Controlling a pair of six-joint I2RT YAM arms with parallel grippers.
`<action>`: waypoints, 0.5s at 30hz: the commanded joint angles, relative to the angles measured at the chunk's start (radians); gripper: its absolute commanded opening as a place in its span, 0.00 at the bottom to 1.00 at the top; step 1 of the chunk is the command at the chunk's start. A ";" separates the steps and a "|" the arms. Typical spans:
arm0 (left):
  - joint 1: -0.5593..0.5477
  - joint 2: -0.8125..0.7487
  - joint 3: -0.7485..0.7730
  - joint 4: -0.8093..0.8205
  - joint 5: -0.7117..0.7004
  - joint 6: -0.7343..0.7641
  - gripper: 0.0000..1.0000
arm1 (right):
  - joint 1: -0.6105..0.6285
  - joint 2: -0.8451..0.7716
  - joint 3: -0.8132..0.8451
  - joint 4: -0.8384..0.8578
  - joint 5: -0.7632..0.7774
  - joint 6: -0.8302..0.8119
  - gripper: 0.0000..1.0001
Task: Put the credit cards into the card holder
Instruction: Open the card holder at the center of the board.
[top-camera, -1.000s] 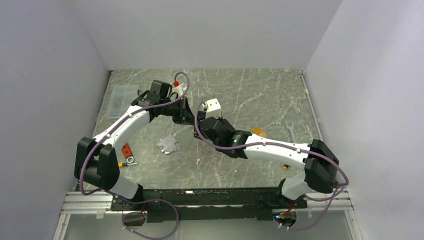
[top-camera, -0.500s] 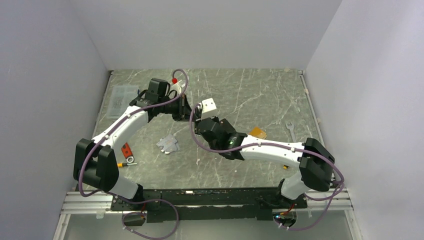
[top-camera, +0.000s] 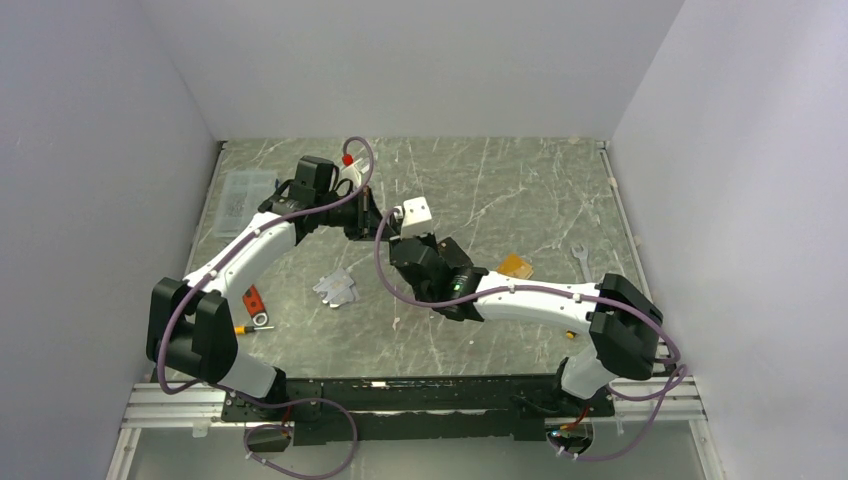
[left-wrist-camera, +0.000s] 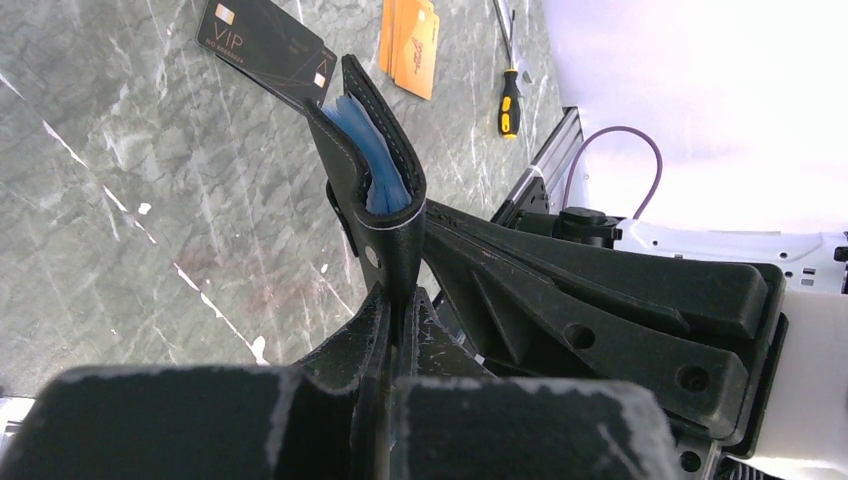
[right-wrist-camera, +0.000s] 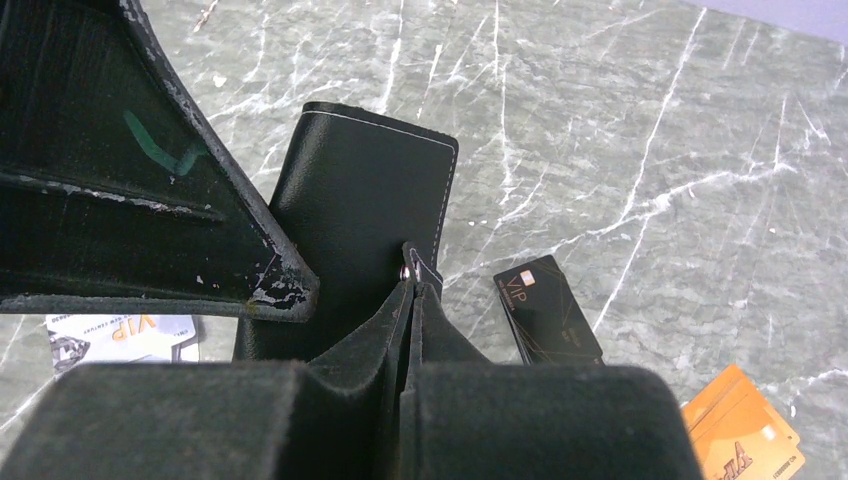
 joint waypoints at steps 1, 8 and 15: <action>-0.009 -0.047 -0.005 -0.039 0.098 -0.022 0.00 | -0.043 -0.026 0.013 0.016 0.133 0.025 0.00; -0.009 -0.057 -0.012 -0.035 0.101 -0.024 0.00 | -0.070 -0.036 0.020 -0.036 0.166 0.075 0.00; -0.009 -0.061 -0.014 -0.036 0.105 -0.024 0.00 | -0.138 -0.070 0.024 -0.089 0.116 0.160 0.00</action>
